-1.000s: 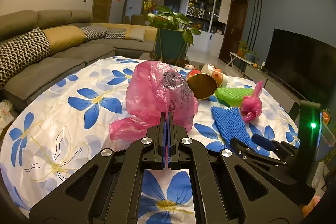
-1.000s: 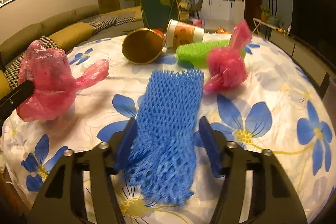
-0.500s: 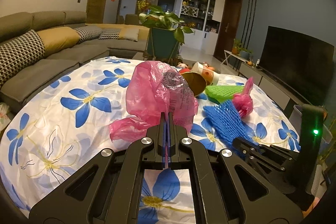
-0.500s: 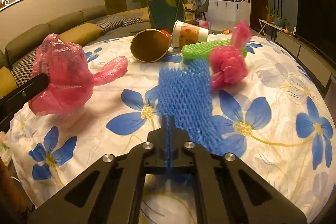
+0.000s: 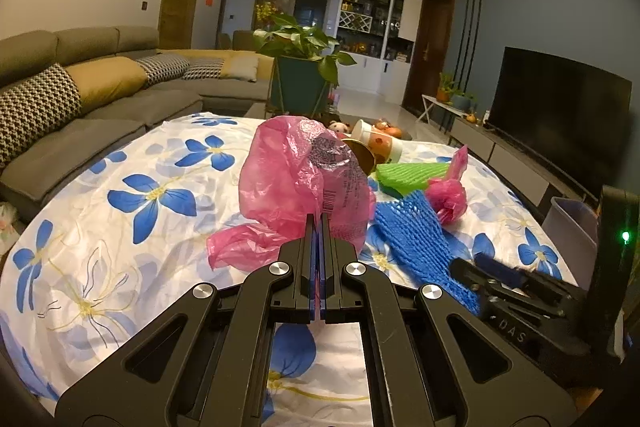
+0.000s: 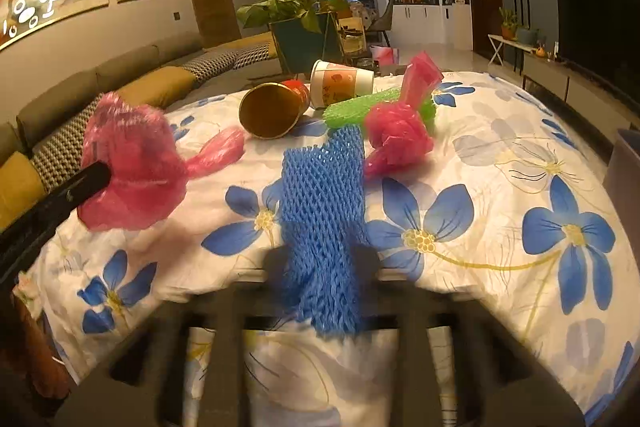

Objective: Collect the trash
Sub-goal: 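Grasp the blue mesh net with the right tool while the left tool holds the pink bag, then carry the pink bag and blue mesh net over the grey bin with both tools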

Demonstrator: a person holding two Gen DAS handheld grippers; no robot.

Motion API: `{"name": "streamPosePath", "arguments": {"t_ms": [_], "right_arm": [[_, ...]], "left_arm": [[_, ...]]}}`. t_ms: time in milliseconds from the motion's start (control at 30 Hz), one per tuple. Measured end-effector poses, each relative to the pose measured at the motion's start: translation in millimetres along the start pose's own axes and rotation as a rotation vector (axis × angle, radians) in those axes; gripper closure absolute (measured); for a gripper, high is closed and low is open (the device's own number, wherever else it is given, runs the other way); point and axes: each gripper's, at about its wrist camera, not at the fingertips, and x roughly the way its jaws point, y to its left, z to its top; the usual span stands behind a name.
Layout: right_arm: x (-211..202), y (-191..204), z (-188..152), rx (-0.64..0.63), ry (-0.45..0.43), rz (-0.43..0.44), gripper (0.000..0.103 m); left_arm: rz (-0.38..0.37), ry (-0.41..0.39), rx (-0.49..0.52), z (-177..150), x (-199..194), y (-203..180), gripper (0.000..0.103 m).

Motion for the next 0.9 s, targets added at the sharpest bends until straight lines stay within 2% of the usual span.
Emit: {"name": "streamPosePath", "arguments": {"t_ms": [100, 267, 367, 467, 500, 533, 667, 900], "right_arm": [[7.6, 3.4, 4.4, -0.022, 0.007, -0.024, 0.042], [34.1, 5.2, 9.8, -0.020, 0.074, -0.048, 0.042], [48.8, 6.0, 7.7, -0.026, 0.120, -0.057, 0.056], [53.6, 6.5, 3.4, -0.030, 0.144, -0.026, 0.077], [51.7, 7.9, 2.6, -0.042, 0.138, -0.016, 0.084], [48.5, 9.0, 2.2, -0.049, 0.126, -0.004, 0.086], [32.4, 12.3, 1.5, -0.063, 0.082, 0.018, 0.087], [-20.4, 13.7, 5.2, -0.085, -0.041, 0.012, 0.087]], "left_arm": [[0.009, 0.001, -0.006, 0.1, 1.4, 2.9, 0.103], [0.018, 0.007, -0.010, -0.6, 6.7, 5.5, 0.103], [0.020, 0.009, -0.008, -1.2, 9.3, 6.4, 0.103], [0.021, 0.014, -0.013, -1.3, 11.5, 8.2, 0.103], [0.022, 0.014, -0.015, -1.4, 11.7, 8.9, 0.103], [0.021, 0.014, -0.018, -1.5, 11.9, 9.8, 0.103], [0.020, 0.014, -0.021, -1.4, 11.2, 10.7, 0.103], [0.001, -0.008, 0.001, 2.7, 1.8, -3.3, 0.103]]}}
